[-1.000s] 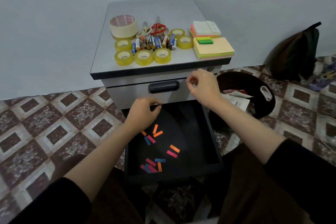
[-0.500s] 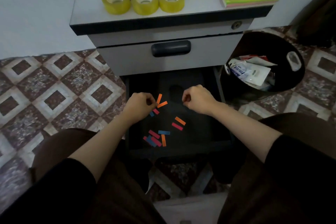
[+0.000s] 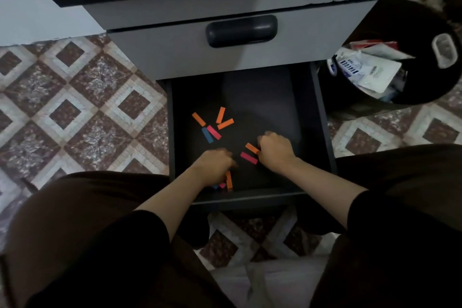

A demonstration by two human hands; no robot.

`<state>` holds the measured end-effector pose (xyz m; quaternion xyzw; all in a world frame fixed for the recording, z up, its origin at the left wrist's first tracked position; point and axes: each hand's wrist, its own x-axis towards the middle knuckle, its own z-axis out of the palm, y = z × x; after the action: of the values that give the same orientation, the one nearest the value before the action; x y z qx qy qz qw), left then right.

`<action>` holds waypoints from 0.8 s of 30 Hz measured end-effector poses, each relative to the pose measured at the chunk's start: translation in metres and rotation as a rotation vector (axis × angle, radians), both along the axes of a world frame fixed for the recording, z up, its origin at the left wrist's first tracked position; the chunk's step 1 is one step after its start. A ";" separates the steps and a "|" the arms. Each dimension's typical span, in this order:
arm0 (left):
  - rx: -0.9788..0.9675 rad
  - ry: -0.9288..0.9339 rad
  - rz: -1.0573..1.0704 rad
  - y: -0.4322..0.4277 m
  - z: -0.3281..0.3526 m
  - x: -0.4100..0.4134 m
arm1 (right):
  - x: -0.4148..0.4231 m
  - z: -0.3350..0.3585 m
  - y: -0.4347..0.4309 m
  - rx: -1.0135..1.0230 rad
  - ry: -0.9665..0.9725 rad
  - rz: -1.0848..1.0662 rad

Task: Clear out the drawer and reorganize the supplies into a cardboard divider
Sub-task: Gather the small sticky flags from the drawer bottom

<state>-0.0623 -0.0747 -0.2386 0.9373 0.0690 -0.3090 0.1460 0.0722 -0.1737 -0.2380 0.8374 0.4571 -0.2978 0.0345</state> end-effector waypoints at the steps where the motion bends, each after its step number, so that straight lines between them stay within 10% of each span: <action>1: -0.013 0.008 0.009 0.000 -0.004 -0.002 | 0.000 -0.003 0.000 0.003 0.001 -0.018; 13: 0.009 -0.031 0.127 -0.004 -0.024 -0.006 | -0.004 -0.017 0.010 0.017 0.082 -0.158; 24: -0.253 -0.426 1.130 0.055 -0.015 0.026 | -0.007 -0.021 0.013 0.010 0.129 -0.172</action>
<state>-0.0366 -0.0196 -0.2540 0.7723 0.4872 0.0045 0.4077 0.0649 -0.1610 -0.2588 0.8528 0.3863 -0.3506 -0.0248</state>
